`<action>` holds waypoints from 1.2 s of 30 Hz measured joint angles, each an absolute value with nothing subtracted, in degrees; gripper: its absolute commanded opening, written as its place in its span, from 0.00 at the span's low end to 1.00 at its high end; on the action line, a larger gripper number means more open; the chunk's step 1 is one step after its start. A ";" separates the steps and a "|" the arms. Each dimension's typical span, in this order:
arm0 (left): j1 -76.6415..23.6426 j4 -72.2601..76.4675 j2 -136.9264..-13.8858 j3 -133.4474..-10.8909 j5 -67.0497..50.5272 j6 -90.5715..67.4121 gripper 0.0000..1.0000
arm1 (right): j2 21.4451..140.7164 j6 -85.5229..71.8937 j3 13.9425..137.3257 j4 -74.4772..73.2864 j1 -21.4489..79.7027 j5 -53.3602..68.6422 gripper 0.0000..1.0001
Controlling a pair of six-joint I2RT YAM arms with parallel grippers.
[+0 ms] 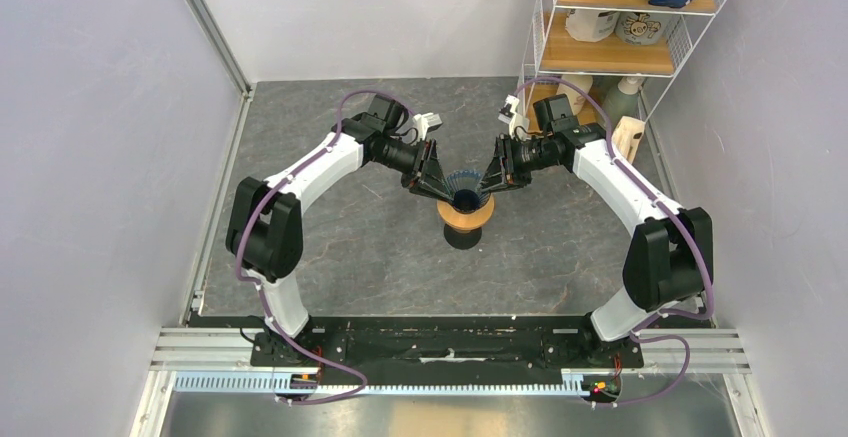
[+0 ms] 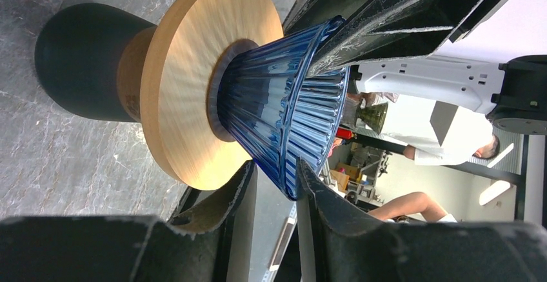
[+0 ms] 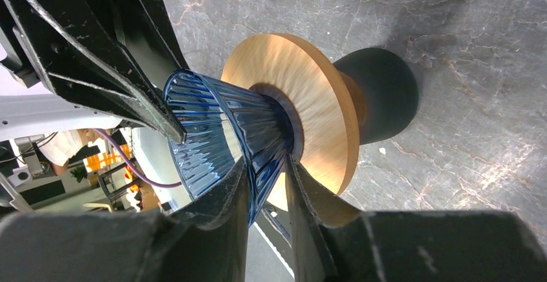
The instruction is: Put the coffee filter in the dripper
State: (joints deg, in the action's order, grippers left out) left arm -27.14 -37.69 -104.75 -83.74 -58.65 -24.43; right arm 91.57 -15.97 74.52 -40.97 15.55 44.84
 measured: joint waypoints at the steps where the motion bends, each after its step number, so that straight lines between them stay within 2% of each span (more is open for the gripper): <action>1: -27.16 -37.78 -104.81 -83.74 -58.67 -24.12 0.38 | 91.59 -15.77 74.52 -40.73 15.55 44.73 0.33; 10: -27.49 -39.05 -105.21 -84.58 -58.52 -22.57 0.47 | 91.70 -15.22 74.74 -40.45 15.53 44.29 0.40; 21: -27.55 -38.96 -105.27 -84.79 -58.57 -22.63 0.48 | 91.66 -14.50 76.58 -41.80 15.14 43.44 0.49; 36: -28.36 -38.89 -105.16 -84.79 -57.71 -22.63 0.47 | 89.69 -12.03 76.34 -44.80 15.14 43.40 0.45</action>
